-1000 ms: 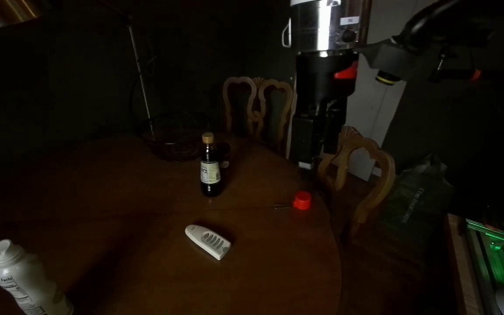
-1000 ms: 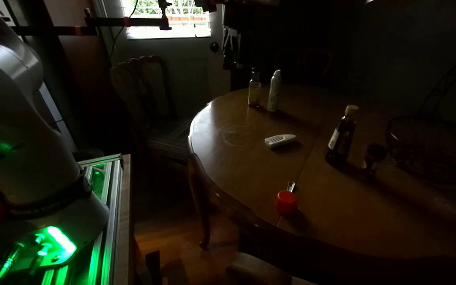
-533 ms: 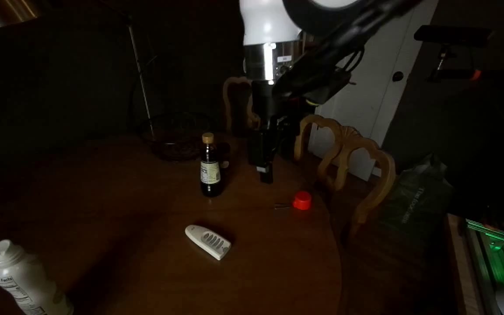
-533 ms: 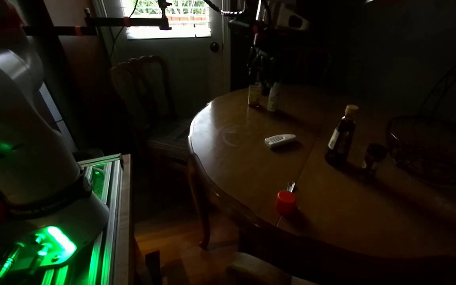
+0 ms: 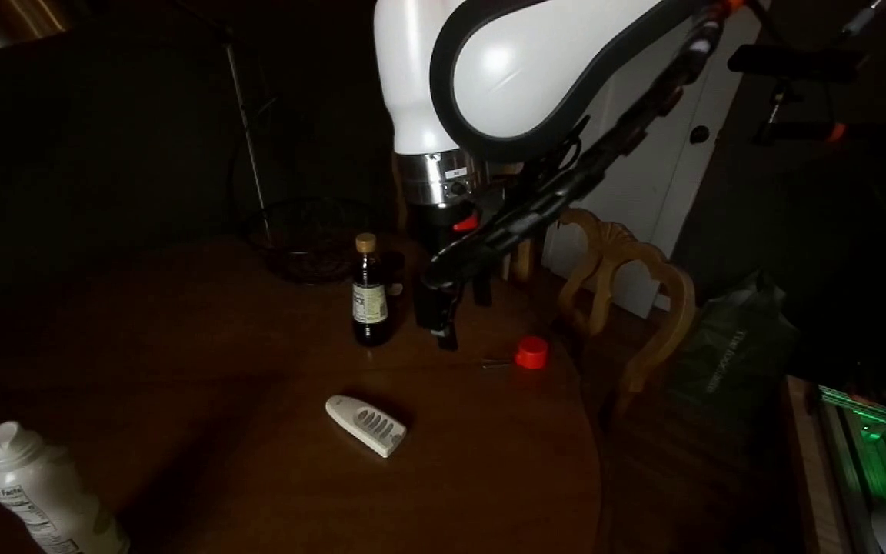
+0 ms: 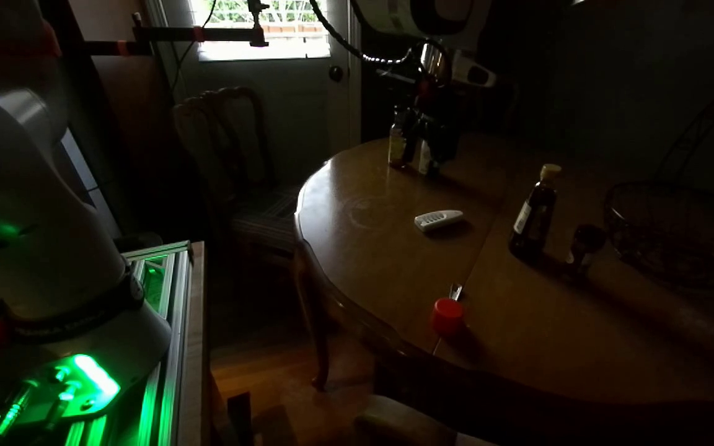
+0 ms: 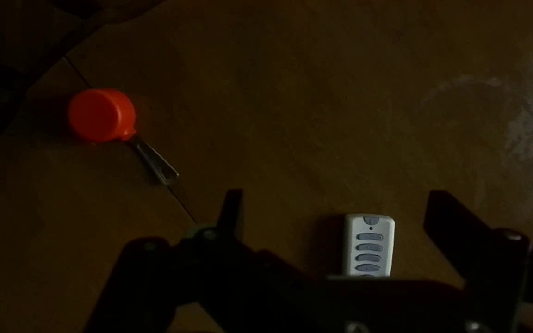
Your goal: Pick up the white remote and move it to the right
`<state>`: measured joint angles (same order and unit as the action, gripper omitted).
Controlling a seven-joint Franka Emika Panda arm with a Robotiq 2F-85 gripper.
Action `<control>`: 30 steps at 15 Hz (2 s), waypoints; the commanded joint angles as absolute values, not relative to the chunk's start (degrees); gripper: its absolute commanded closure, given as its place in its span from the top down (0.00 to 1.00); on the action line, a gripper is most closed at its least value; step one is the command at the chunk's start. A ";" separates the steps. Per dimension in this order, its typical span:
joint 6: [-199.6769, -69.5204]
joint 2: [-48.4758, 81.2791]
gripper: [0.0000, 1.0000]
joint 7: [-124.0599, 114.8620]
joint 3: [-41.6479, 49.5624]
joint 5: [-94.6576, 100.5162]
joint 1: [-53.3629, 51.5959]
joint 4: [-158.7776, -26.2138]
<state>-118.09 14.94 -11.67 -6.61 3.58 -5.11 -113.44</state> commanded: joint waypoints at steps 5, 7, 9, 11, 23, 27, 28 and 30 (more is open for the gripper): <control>-118.00 14.91 1.00 -11.43 -5.68 3.31 -6.02 -113.00; -118.00 14.91 1.00 -11.42 -5.68 3.31 -6.02 -112.99; -118.00 14.91 1.00 -11.42 -5.67 3.31 -6.01 -112.99; -119.43 15.95 1.00 -11.64 -6.92 2.87 -7.37 -113.78; -136.66 27.64 1.00 -12.63 -6.36 3.48 -12.31 -110.75; -140.07 32.02 1.00 -13.74 -4.39 3.34 -12.69 -108.20; -141.15 33.09 1.00 -14.32 -3.72 3.91 -13.15 -107.68; -142.80 35.60 1.00 -15.06 -3.14 3.62 -13.65 -105.88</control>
